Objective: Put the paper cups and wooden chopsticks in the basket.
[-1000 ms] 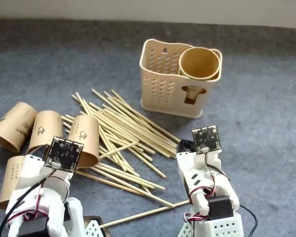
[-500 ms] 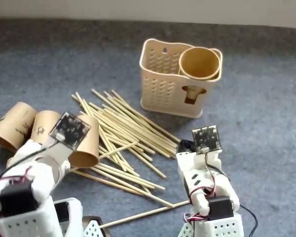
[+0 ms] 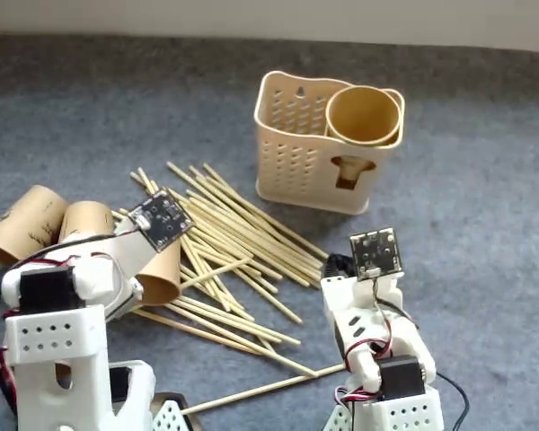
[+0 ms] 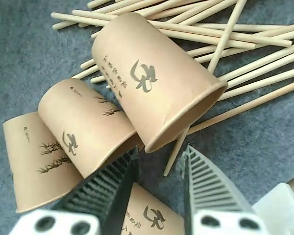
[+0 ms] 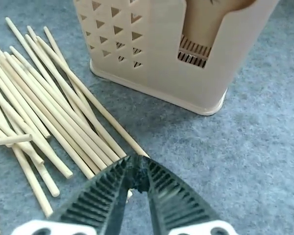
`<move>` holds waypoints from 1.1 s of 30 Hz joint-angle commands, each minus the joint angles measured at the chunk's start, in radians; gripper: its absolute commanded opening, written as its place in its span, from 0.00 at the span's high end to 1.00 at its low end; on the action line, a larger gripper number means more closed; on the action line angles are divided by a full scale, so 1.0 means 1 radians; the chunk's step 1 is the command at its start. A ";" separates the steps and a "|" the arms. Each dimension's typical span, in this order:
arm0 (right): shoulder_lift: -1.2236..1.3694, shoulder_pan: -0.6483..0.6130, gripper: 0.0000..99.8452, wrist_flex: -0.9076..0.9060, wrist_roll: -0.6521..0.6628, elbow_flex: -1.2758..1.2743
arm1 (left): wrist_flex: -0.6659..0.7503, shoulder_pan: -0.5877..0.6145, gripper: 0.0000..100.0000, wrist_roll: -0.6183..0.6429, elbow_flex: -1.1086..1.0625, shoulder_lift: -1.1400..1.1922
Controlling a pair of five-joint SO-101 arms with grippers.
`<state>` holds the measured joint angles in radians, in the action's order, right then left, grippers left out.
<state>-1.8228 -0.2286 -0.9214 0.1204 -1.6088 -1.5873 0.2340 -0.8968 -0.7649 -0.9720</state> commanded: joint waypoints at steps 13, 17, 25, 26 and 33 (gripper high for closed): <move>-0.004 -0.008 0.99 0.033 0.026 0.002 | 0.230 -0.073 0.90 0.015 -0.170 0.008; -0.004 -0.008 0.99 0.062 0.035 -0.022 | 0.232 -0.116 0.92 0.089 -0.170 0.008; -0.004 -0.005 0.99 0.094 0.035 -0.050 | 0.226 -0.209 0.99 0.221 -0.143 0.008; -0.004 -0.005 0.99 0.094 0.035 -0.050 | 0.226 -0.213 1.00 0.233 -0.127 0.008; -0.004 -0.005 0.99 0.094 0.035 -0.050 | 0.135 -0.213 0.99 0.364 0.047 0.008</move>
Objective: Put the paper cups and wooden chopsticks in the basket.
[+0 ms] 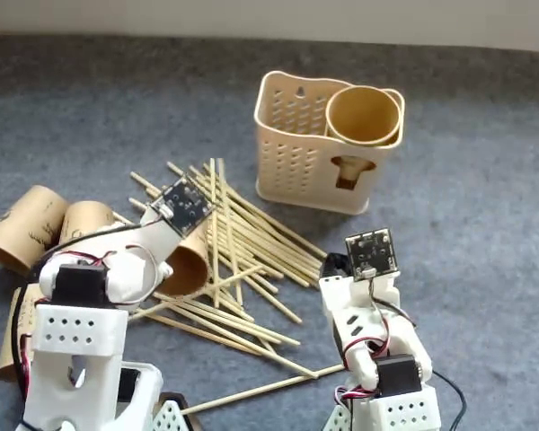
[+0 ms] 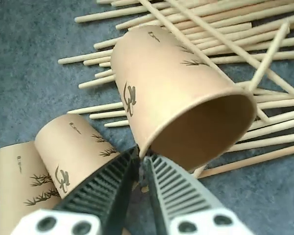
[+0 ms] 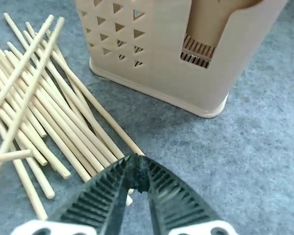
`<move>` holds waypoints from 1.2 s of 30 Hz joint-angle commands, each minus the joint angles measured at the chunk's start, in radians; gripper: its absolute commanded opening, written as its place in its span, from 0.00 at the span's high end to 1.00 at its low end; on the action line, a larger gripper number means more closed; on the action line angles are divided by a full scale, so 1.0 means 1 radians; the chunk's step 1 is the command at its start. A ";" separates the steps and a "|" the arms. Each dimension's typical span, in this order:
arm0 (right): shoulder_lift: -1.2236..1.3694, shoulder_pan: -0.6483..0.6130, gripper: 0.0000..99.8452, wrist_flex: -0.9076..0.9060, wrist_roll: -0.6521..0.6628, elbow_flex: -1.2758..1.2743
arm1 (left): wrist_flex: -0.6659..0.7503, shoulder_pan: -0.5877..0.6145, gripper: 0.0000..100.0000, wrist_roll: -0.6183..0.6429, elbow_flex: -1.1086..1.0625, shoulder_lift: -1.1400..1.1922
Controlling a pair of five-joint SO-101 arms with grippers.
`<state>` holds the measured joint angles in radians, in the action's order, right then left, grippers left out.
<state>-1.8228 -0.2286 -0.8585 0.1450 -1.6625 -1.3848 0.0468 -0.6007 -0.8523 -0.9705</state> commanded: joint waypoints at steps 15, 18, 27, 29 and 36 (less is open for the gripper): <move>-0.004 -0.004 0.99 0.030 0.009 0.004 | -0.186 -0.036 0.99 0.241 0.507 0.018; -0.004 -0.004 0.99 0.028 0.009 0.002 | -0.195 -0.079 0.99 0.267 0.565 0.019; -0.004 -0.004 0.99 0.028 0.009 -0.013 | -0.192 -0.257 0.99 0.344 0.717 0.021; -0.004 -0.004 0.99 0.033 0.011 -0.027 | -0.192 -0.291 0.99 0.358 0.740 0.021; -0.004 -0.004 0.99 0.033 0.011 -0.035 | -0.192 -0.415 0.99 0.434 0.869 0.140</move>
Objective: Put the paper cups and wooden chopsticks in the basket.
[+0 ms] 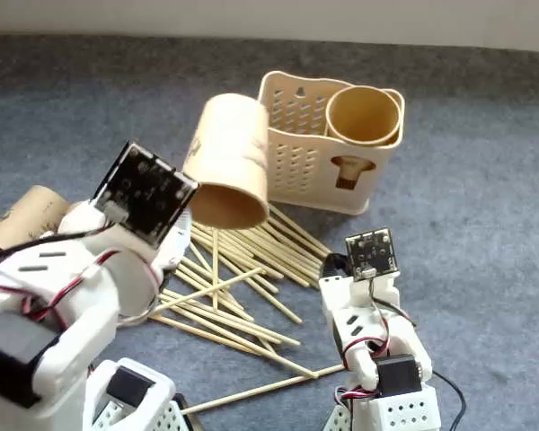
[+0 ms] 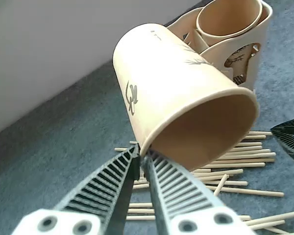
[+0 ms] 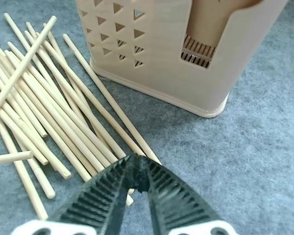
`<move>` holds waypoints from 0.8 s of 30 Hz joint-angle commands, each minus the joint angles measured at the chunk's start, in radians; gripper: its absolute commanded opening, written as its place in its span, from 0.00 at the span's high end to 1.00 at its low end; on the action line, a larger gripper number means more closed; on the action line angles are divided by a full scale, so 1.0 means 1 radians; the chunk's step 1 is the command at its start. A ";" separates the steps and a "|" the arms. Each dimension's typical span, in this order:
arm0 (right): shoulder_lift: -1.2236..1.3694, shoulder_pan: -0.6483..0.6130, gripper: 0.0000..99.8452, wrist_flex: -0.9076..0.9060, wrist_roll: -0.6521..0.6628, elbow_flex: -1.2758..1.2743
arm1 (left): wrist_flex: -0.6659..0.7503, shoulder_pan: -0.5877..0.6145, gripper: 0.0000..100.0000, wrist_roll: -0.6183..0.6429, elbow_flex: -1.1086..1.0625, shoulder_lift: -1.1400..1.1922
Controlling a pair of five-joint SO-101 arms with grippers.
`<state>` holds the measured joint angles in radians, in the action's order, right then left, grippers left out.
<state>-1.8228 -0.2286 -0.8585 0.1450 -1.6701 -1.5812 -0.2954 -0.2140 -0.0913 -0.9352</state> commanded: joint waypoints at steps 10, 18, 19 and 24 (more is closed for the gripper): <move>-0.004 -0.004 0.99 0.033 0.009 -0.028 | -0.003 -0.219 0.99 0.066 0.414 0.389; -0.004 -0.004 0.99 0.033 0.009 -0.028 | 0.014 -0.272 0.99 0.066 0.518 0.570; -0.004 -0.004 0.99 0.033 0.009 -0.028 | 0.032 -0.272 0.99 0.066 0.524 0.593; -0.004 -0.004 0.99 0.033 0.009 -0.028 | 0.107 -0.269 0.99 0.066 0.530 0.679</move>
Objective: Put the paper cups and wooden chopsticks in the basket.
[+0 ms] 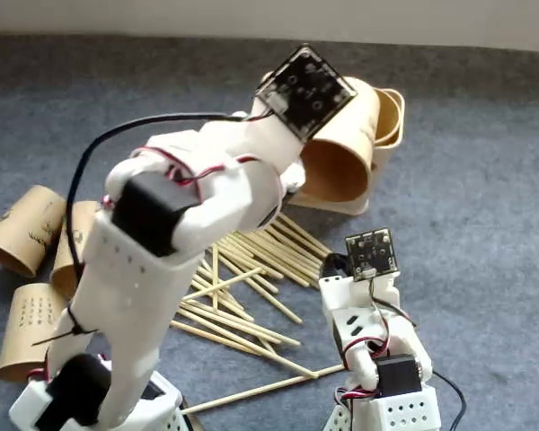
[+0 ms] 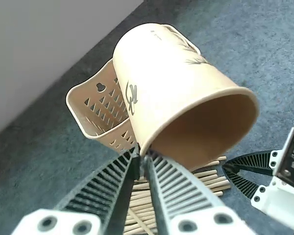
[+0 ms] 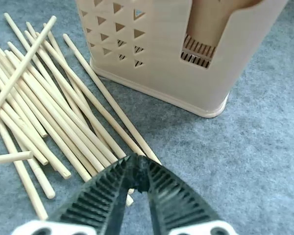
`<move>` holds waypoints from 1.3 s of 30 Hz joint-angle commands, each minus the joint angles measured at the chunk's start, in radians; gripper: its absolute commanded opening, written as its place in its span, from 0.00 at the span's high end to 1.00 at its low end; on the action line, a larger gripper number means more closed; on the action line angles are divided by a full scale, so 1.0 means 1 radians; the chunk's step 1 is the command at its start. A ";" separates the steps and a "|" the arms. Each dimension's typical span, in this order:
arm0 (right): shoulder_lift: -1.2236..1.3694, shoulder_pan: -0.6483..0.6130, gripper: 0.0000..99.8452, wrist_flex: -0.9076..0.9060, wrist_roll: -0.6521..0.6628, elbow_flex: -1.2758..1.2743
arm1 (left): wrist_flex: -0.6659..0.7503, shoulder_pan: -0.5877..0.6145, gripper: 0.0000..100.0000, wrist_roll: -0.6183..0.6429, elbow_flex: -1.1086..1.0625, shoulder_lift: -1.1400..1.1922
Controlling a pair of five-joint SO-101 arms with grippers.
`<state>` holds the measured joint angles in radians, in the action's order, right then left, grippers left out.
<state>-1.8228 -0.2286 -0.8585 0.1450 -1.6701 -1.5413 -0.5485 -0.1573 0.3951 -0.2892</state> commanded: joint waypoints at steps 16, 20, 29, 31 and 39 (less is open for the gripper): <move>-0.004 -0.008 0.99 0.033 0.021 -0.030 | 0.218 -0.008 0.99 0.006 0.045 0.163; -0.004 -0.008 0.99 0.033 0.054 -0.036 | 0.222 -0.008 0.99 0.003 0.045 0.163; -0.005 -0.010 0.99 0.035 0.066 -0.067 | 0.279 0.021 0.99 0.006 0.044 0.166; -0.005 -0.010 0.99 0.035 0.066 -0.067 | 0.293 0.031 0.95 0.008 0.041 0.166; -0.005 -0.010 0.99 0.035 0.066 -0.070 | 0.299 0.041 0.89 0.049 0.038 0.168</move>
<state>-1.8228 -0.2317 -0.8523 0.2002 -1.6701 -1.2651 -0.5255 -0.1281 0.3951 -0.1128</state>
